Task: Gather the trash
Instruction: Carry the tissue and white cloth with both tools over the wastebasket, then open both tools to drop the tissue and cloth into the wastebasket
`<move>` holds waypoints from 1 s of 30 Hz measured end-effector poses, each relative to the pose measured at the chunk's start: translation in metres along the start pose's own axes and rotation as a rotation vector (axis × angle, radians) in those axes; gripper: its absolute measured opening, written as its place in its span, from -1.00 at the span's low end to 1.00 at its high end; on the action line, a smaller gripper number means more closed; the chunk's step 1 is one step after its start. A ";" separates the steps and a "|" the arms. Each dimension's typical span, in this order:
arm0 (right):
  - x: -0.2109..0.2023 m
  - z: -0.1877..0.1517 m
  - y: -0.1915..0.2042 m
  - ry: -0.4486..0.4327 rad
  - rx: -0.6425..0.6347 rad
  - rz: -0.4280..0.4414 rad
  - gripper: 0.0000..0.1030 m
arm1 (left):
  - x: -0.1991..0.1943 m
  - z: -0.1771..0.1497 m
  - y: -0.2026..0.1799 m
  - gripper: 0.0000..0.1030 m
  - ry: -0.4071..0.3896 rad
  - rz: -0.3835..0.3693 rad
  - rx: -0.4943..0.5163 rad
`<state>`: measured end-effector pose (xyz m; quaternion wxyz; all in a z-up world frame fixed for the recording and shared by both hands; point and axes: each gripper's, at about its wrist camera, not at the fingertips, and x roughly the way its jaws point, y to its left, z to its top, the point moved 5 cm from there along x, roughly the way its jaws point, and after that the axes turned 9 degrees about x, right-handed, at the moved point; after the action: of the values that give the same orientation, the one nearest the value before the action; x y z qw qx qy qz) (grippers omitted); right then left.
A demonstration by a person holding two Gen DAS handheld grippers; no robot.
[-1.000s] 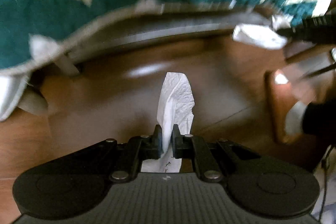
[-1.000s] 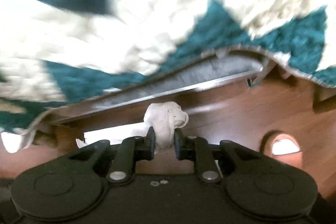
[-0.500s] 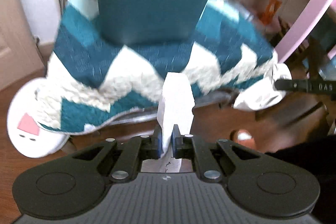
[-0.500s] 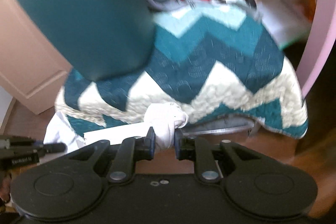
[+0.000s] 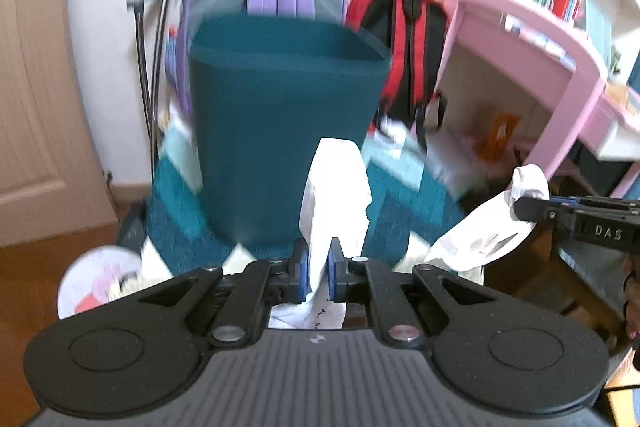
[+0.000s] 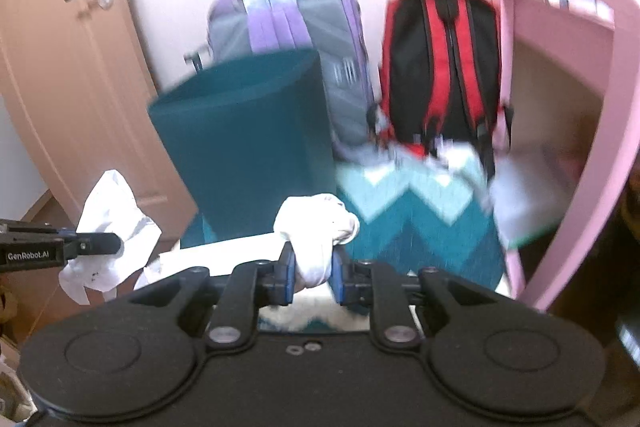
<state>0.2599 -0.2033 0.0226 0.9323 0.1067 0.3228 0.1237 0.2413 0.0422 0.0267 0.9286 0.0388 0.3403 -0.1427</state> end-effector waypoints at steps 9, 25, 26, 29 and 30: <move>-0.008 0.090 0.043 -0.132 -0.109 0.022 -0.66 | -0.024 0.095 0.000 -0.82 -0.130 0.082 -0.003; 0.075 0.172 0.092 -0.178 -0.227 -0.046 -0.65 | 0.040 0.195 0.037 -0.82 -0.144 0.233 0.042; 0.085 0.172 0.092 -0.167 -0.229 -0.052 -0.65 | 0.049 0.195 0.041 -0.82 -0.130 0.234 0.036; 0.111 0.168 0.090 -0.132 -0.239 -0.070 -0.65 | 0.075 0.191 0.050 -0.82 -0.087 0.230 0.029; 0.119 0.166 0.090 -0.118 -0.246 -0.076 -0.64 | 0.086 0.189 0.052 -0.82 -0.068 0.233 0.035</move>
<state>0.4408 -0.1026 0.1066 0.9597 -0.0134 0.2536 0.1203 0.4358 0.0398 0.1147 0.9491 0.0893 0.2992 -0.0410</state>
